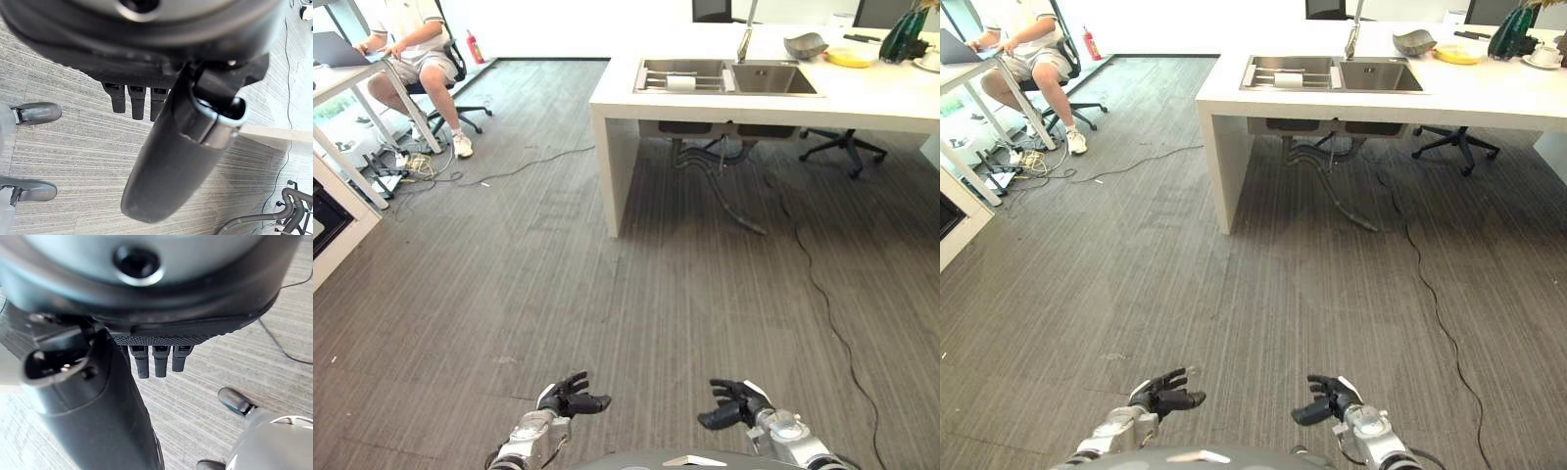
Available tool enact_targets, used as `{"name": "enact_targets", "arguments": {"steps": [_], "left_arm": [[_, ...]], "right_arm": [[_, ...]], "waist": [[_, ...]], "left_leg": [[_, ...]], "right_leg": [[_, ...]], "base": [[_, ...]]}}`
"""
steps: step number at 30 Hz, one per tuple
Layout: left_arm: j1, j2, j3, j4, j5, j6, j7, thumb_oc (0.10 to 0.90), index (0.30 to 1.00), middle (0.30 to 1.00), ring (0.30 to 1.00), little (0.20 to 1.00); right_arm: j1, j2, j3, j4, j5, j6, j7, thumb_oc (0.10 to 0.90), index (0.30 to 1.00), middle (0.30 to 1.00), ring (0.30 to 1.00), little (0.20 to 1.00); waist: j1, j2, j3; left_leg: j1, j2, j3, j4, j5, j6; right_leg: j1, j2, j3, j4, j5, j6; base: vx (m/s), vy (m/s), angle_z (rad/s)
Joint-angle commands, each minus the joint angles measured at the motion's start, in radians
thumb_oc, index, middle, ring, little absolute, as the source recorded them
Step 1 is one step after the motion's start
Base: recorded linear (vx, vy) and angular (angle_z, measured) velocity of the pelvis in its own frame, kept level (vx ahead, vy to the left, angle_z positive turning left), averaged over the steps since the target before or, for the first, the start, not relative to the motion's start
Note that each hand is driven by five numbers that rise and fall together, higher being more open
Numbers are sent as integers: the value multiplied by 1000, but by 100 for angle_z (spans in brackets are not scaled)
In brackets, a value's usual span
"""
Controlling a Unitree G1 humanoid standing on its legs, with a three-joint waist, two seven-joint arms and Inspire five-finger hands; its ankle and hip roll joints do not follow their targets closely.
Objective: Place the dishes in the dishwasher.
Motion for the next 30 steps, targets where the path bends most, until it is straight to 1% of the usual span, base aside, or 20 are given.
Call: {"name": "enact_targets", "arguments": {"steps": [1, 5, 8, 10, 16, 19, 24, 28, 30], "left_arm": [[-108, -9, -57, 41, 72, -42, -7, 800, 900, 900, 900, 900], [-127, -4, -73, 64, 121, -43, 2, 800, 900, 900, 900, 900], [-136, -13, -85, 134, 189, -40, 12, 800, 900, 900, 900, 900], [-132, -18, -84, 164, 207, -37, 18, 800, 900, 900, 900, 900], [-109, -26, -51, 228, 181, -28, 14, 800, 900, 900, 900, 900], [-76, -35, -30, 271, 178, -17, 4, 800, 900, 900, 900, 900], [-43, -47, -12, 301, 177, -9, -15, 800, 900, 900, 900, 900], [-42, -48, 0, 300, 153, -5, -15, 800, 900, 900, 900, 900], [-49, -45, -9, 281, 148, -9, -11, 800, 900, 900, 900, 900]], "right_arm": [[-83, -26, -5, 32, 34, -47, -9, 800, 900, 900, 900, 900], [-98, -20, -24, 122, 61, -46, -12, 800, 900, 900, 900, 900], [-96, -10, -34, 208, 80, -44, -8, 800, 900, 900, 900, 900], [-86, -8, -32, 238, 78, -41, -3, 800, 900, 900, 900, 900], [-77, 10, -28, 281, 94, -36, 12, 800, 900, 900, 900, 900], [-55, 34, -56, 300, 169, -36, 35, 800, 900, 900, 900, 900], [-24, 48, -63, 317, 171, -32, 46, 800, 900, 900, 900, 900], [-21, 51, -62, 326, 171, -27, 49, 800, 900, 900, 900, 900], [-26, 49, -59, 326, 169, -26, 50, 800, 900, 900, 900, 900]], "waist": [[-4, -31, -15], [-5, -27, -18], [-7, -25, -24], [-8, -25, -26], [-12, -31, -35], [-21, -30, -44], [-28, -29, -51], [-30, -28, -53], [-32, -28, -55]], "left_leg": [[2, 34, -9, 3, -37, -82], [5, 34, -6, 3, -38, -80], [7, 34, 1, 3, -40, -81], [8, 36, 3, 3, -37, -82], [-12, 39, 1, 3, -23, -85], [-12, 39, 9, 3, -25, -86], [1, 38, 14, 3, -32, -88], [2, 39, 14, 3, -34, -88], [5, 39, 16, 3, -37, -87]], "right_leg": [[14, -65, 11, 12, -76, 93], [15, -64, 12, 12, -76, 92], [15, -63, 13, 12, -76, 89], [14, -63, 15, 12, -77, 88], [-4, -61, 15, 12, -72, 85], [-5, -61, 22, 12, -74, 85], [5, -61, 20, 12, -78, 84], [6, -61, 20, 12, -78, 84], [8, -62, 21, 12, -77, 84]], "base": [[0, 0, 0], [0, 0, 0], [5, -9, -3], [11, -16, -2], [-8, -32, -1], [0, 0, 0], [42, -1, -6], [9, 0, -1], [18, 4, 1]]}}
